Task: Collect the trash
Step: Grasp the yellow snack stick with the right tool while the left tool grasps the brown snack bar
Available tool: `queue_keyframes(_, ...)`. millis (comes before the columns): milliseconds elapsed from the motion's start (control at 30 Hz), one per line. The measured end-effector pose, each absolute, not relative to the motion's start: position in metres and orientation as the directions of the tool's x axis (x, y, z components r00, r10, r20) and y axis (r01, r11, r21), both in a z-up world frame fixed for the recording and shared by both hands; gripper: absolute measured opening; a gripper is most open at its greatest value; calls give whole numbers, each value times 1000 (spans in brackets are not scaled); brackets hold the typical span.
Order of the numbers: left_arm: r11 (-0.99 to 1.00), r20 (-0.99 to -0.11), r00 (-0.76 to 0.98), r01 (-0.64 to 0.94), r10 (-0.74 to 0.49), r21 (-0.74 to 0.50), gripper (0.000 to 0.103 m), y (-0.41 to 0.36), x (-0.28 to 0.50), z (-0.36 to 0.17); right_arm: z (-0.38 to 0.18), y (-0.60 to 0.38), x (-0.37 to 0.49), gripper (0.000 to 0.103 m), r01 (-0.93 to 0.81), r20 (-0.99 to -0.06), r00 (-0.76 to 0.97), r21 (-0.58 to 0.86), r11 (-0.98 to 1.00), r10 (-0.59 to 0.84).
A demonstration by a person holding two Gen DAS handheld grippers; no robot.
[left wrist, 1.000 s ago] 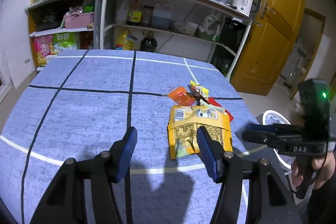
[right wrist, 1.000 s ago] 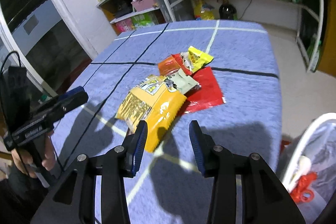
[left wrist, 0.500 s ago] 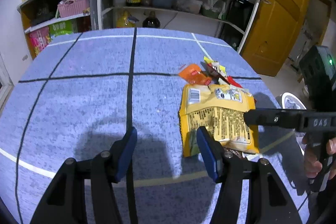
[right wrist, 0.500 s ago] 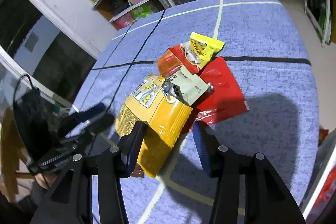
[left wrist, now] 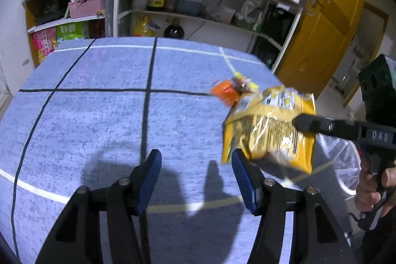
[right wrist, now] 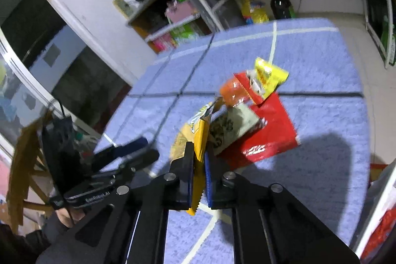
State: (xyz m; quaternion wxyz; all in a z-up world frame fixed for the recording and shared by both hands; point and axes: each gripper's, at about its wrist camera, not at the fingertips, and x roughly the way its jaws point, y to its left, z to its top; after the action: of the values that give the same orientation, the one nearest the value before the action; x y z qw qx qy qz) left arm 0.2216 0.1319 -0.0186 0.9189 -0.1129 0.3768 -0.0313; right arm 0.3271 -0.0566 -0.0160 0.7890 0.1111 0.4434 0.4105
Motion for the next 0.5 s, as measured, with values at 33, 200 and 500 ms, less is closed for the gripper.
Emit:
queue_keyframes(33, 970, -679, 718, -20, -154, -241, 61, 130, 221, -16, -9, -64, 326, 7, -547, -591, 288, 544, 636, 754)
queue_keyframes(200, 974, -692, 697, 41, -187, -223, 63, 97, 227, -18, 9, -87, 322, 7, -540, -550, 332, 555, 633, 766)
queue_keyframes(500, 995, -768, 633, 59, -95, -75, 28, 69, 238, -34, 18, -123, 315, 7, -508, -541, 369, 563, 651, 756)
